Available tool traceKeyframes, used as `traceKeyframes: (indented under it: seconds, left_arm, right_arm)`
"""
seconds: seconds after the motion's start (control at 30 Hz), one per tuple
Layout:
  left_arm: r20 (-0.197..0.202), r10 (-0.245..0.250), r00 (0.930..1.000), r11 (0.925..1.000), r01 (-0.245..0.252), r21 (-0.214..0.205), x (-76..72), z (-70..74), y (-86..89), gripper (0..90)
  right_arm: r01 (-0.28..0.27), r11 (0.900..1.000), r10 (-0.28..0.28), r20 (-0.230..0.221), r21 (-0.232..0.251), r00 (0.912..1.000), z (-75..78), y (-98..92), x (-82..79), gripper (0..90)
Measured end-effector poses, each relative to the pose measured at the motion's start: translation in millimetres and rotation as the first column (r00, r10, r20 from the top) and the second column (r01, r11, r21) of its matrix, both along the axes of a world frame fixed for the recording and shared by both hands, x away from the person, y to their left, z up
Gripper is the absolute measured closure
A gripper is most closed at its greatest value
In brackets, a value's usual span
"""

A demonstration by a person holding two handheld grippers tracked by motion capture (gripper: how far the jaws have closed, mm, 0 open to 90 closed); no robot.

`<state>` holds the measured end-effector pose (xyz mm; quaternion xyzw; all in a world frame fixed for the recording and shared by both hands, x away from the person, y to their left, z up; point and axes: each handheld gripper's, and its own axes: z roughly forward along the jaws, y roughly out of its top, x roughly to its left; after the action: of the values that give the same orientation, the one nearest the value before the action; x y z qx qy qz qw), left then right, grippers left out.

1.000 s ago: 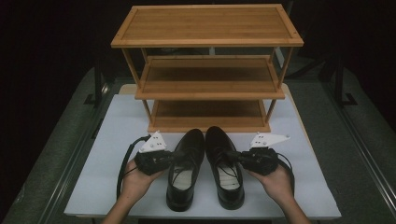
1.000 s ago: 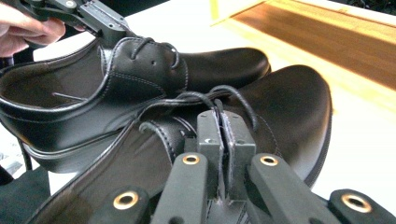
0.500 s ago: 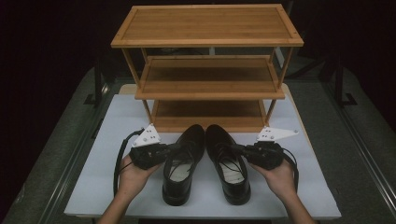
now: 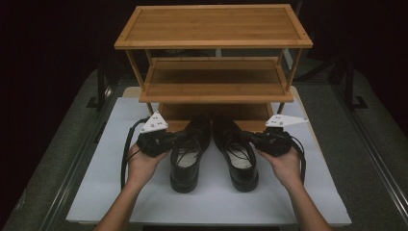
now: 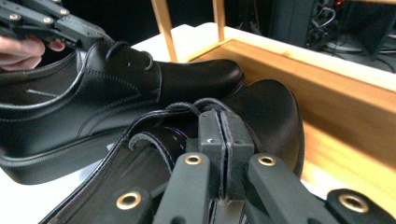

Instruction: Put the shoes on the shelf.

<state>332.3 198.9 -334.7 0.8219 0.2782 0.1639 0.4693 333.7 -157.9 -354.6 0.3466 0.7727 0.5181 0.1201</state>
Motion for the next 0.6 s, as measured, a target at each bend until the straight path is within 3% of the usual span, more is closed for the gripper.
traceKeyframes:
  seconds: [0.3,0.47,0.6]
  left_arm:
    - [0.025,0.046,0.9986,0.9989,-0.046,0.005,37.2,-4.1,-7.6,88.2]
    - [0.047,0.079,0.9957,0.9968,-0.080,0.008,61.5,-12.5,-16.1,88.2]
    - [0.044,0.099,0.9941,0.9950,-0.099,-0.014,73.2,-19.4,-21.1,88.2]
  right_arm:
    - [0.049,0.9987,-0.049,0.022,-0.011,0.9986,2.3,3.2,31.3,88.5]
    - [0.088,0.9961,-0.088,0.019,-0.001,0.9959,-4.2,11.0,54.7,88.5]
    - [0.113,0.9936,-0.113,0.011,0.005,0.9935,-13.1,16.4,69.6,88.4]
